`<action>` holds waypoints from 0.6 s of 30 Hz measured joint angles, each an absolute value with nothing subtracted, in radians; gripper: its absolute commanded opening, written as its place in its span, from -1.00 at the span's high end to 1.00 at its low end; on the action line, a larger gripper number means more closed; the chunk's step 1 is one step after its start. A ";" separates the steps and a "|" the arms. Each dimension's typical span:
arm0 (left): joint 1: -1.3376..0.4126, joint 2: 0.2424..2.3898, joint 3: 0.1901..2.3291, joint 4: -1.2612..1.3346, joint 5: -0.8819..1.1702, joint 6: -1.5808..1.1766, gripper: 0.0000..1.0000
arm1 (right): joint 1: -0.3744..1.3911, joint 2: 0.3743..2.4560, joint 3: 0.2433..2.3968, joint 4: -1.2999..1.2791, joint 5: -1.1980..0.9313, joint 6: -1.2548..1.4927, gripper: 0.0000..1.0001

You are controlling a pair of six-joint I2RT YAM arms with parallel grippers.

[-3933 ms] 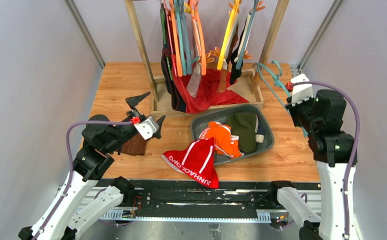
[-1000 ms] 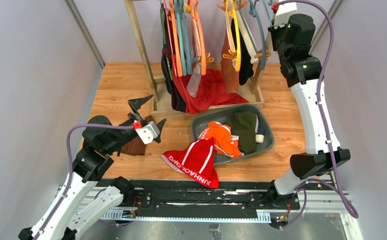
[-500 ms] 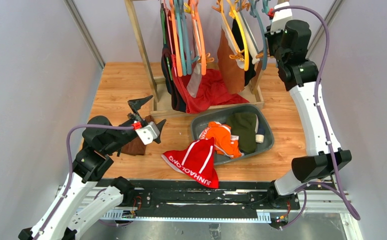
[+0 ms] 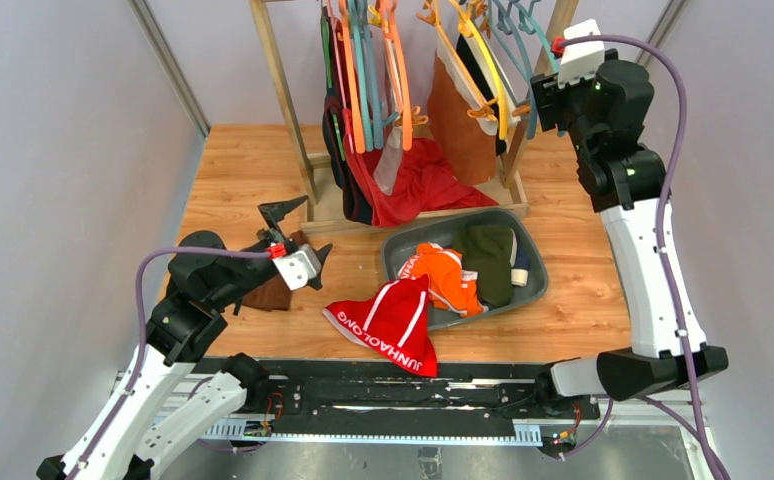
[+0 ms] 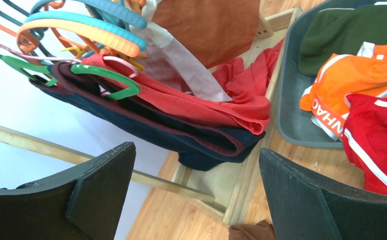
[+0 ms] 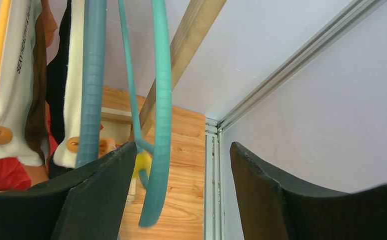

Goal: Remove the underwear clipped to the hanger
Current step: Place the hanger at the clothesline.

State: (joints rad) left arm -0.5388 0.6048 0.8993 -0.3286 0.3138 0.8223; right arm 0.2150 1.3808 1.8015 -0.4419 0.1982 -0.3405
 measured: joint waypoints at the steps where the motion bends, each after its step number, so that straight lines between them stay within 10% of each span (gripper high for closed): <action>1: -0.539 0.606 0.899 -0.335 0.315 0.823 -0.96 | 0.215 1.368 1.800 -0.447 0.198 -0.345 -0.41; 18: -0.539 0.712 0.849 -0.549 0.406 0.915 -0.96 | 0.215 1.009 1.526 -0.629 -0.043 -0.387 -0.39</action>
State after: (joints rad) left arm -0.5388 0.7120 0.8486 -0.5488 0.4057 0.9146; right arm 0.2150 1.0092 1.5265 -0.6289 -0.0425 -0.3866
